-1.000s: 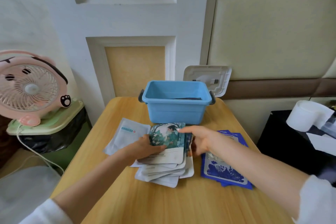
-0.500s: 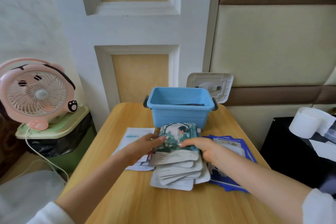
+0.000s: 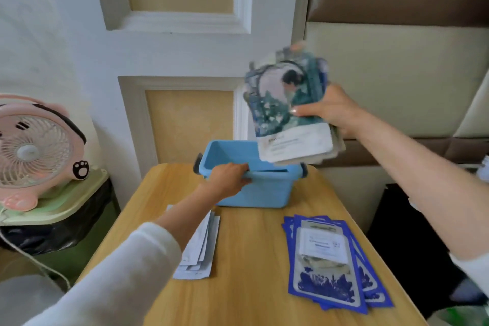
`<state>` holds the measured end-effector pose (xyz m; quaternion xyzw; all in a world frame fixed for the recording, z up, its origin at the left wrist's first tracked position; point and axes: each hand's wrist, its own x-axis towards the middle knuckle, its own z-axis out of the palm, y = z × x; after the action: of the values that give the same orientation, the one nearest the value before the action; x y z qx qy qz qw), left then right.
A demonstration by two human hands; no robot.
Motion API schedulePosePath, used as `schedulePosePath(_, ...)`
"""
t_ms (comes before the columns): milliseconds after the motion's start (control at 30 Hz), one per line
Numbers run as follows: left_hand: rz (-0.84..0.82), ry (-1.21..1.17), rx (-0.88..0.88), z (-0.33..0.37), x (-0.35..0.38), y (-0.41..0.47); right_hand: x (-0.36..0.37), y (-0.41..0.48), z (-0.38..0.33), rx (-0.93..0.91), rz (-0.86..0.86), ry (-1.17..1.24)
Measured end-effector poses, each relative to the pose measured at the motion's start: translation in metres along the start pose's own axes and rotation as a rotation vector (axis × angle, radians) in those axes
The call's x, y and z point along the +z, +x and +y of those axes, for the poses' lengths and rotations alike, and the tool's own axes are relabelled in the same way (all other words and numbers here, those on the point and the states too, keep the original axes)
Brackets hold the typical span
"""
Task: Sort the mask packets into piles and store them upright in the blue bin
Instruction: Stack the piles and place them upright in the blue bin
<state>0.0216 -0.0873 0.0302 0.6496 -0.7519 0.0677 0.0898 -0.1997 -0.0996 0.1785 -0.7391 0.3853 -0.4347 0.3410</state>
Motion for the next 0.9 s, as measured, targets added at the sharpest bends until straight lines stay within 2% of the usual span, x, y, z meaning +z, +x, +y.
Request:
schedulePosePath(100,0.097,0.020,0.022,0.000,0.009,-0.003,0.031,0.036,-0.013,-0.236,-0.089,-0.423)
schedulePosePath(167,0.129,0.025,0.034,0.001,0.011,-0.007,0.057,0.056,-0.003,-0.286,-0.214,-0.635)
schedulePosePath(333,0.207,-0.041,0.006,-0.003,0.015,-0.011,0.122,0.077,0.056,-0.119,-0.716,-1.150)
schedulePosePath(400,0.212,-0.058,-0.010,-0.007,0.015,-0.007,0.140,0.076,0.084,-0.060,-0.803,-1.194)
schedulePosePath(533,0.195,-0.024,-0.020,-0.007,0.014,-0.003,0.143,0.076,0.103,0.082,-0.843,-1.083)
schedulePosePath(633,0.198,0.021,-0.003,-0.006,0.013,-0.006,0.139,0.075,0.107,0.077,-0.843,-1.096)
schedulePosePath(733,0.061,-0.004,-0.016,-0.009,0.005,-0.002,0.136,0.083,0.102,-0.034,-0.758,-1.172)
schedulePosePath(833,-0.234,-0.026,0.004,-0.011,-0.005,0.007,0.125,0.095,0.085,-0.114,-0.692,-1.196)
schedulePosePath(900,-0.435,-0.135,0.009,-0.011,-0.007,0.013,0.121,0.098,0.084,-0.127,-0.652,-1.183)
